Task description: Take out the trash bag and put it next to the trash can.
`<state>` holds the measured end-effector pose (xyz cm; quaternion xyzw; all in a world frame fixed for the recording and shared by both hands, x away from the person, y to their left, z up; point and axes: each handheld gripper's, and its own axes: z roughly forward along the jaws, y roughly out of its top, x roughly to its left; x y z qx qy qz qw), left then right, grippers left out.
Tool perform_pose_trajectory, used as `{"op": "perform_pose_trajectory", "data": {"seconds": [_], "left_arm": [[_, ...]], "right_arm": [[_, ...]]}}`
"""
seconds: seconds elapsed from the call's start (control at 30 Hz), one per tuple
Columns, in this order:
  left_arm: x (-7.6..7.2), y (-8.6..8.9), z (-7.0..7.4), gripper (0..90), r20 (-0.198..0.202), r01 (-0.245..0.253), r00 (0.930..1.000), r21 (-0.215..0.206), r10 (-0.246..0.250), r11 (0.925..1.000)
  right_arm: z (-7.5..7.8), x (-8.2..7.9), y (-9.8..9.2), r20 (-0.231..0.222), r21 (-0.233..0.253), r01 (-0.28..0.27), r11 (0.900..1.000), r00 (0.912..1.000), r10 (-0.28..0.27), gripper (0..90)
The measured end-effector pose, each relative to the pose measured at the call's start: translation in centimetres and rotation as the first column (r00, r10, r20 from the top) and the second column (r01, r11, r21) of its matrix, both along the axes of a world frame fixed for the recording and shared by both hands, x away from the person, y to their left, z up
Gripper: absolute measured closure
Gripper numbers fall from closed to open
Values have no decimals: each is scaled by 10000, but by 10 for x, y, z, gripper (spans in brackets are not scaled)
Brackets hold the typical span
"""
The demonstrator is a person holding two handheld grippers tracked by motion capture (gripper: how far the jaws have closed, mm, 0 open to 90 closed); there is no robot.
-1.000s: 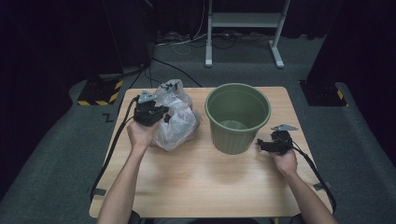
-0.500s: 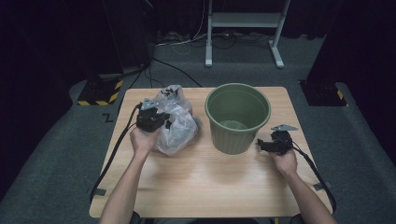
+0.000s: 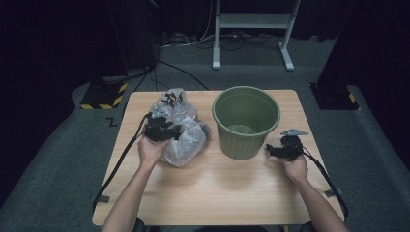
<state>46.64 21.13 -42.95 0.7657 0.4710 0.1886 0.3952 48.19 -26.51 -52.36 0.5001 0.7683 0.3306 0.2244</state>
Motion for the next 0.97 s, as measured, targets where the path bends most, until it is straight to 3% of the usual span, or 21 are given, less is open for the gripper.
{"op": "perform_pose_trajectory", "data": {"seconds": [0.03, 0.1, 0.3, 0.53, 0.7, 0.97], "left_arm": [[0, 1, -2, 578, -68, -46, 10000, -15, 45, 10000], [0, 3, -11, 481, -372, -210, 9991, 21, 211, 9998], [-1, 5, -28, 367, -587, -468, 9971, 370, 489, 9982], [0, 7, -49, 328, -977, -756, 9916, 975, 851, 9924], [0, 4, -65, 331, -1492, -727, 9843, 1458, 946, 9866], [2, 0, -74, 327, -1717, -700, 9802, 1643, 984, 9839]], "right_arm": [[0, 0, 0, 0, 0, 0, 10000, 10000, 0, 176], [0, 0, 0, -2, -6, -1, 10000, 10000, 1, 176], [0, 0, 0, -2, -12, 0, 10000, 10000, 0, 175], [0, -1, 1, -21, -8, -11, 10000, 10000, 11, 169], [0, -1, 1, -25, 11, -39, 10000, 10000, 39, 166], [0, -2, 1, -46, 23, -52, 10000, 10000, 53, 161]]}}
